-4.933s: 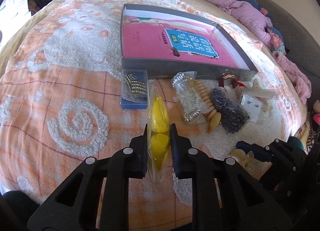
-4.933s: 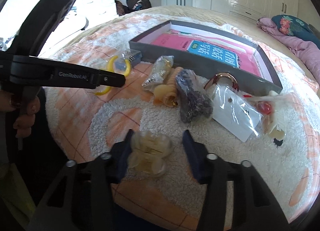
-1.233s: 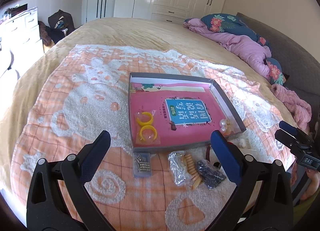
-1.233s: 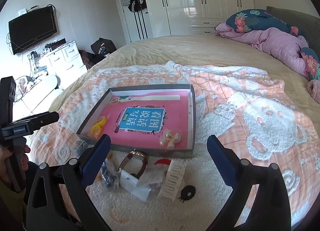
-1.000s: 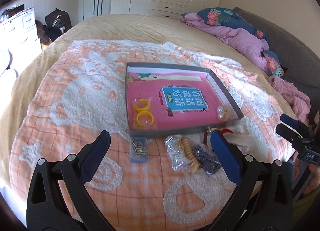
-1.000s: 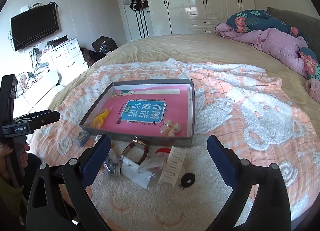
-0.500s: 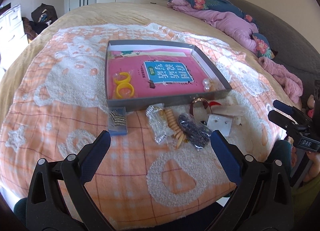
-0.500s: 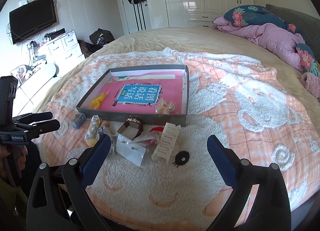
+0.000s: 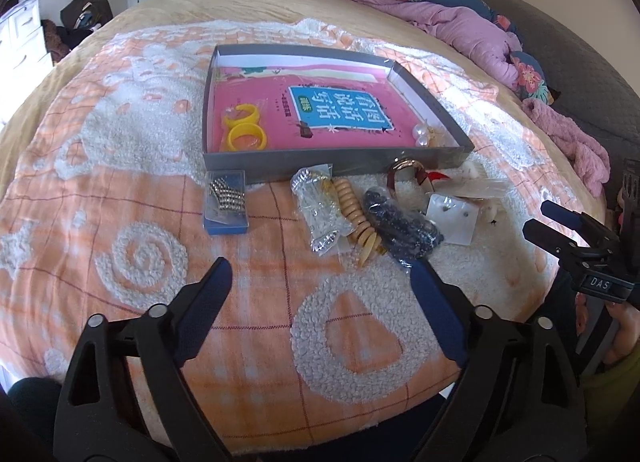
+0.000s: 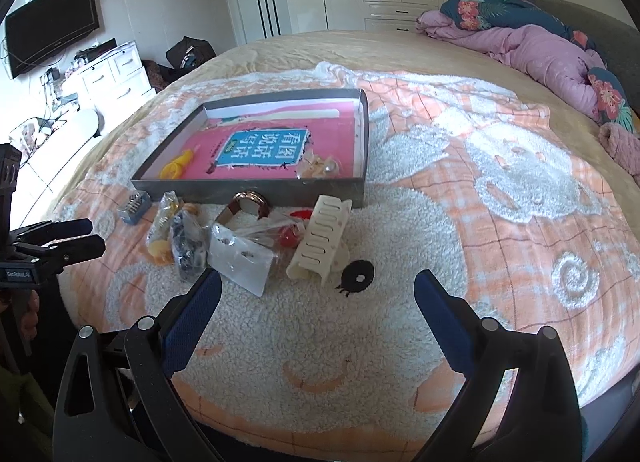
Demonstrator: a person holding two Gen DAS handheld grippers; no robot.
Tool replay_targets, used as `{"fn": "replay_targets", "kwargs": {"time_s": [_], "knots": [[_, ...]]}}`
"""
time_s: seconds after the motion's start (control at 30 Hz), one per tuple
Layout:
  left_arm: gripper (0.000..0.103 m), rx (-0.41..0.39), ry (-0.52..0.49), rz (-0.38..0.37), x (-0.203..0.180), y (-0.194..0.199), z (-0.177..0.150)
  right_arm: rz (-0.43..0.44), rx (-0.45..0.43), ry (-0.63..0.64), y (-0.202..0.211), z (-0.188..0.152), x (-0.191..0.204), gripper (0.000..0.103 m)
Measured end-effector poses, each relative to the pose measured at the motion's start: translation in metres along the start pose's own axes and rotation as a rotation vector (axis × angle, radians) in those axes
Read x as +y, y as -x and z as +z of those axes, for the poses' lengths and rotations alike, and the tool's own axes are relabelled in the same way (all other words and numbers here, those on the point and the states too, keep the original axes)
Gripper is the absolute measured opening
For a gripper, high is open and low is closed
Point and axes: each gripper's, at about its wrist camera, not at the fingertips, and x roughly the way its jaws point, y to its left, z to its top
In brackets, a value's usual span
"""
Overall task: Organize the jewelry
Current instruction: 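Lift both open tools out of the box and back over the items, then grasp the clear bag of silver pieces with the left tool while the right tool grasps the white comb-shaped holder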
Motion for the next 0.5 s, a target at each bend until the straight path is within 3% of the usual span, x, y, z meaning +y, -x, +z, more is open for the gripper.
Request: {"fn": "replay_targets", "kwargs": {"time_s": [0.17, 0.3, 0.5], "knots": [[0.059, 0.022, 0.004, -0.006, 0.002, -0.010, -0.001, -0.023, 0.009, -0.009, -0.014, -0.003, -0.001, 0.095], [0.056, 0.028, 0.017, -0.002, 0.004, -0.015, -0.001, -0.026, 0.023, -0.038, -0.025, -0.004, -0.007, 0.078], [0.053, 0.029, 0.036, -0.004, 0.007, -0.020, 0.006, 0.019, 0.052, -0.080, -0.042, -0.001, -0.011, 0.062]]}}
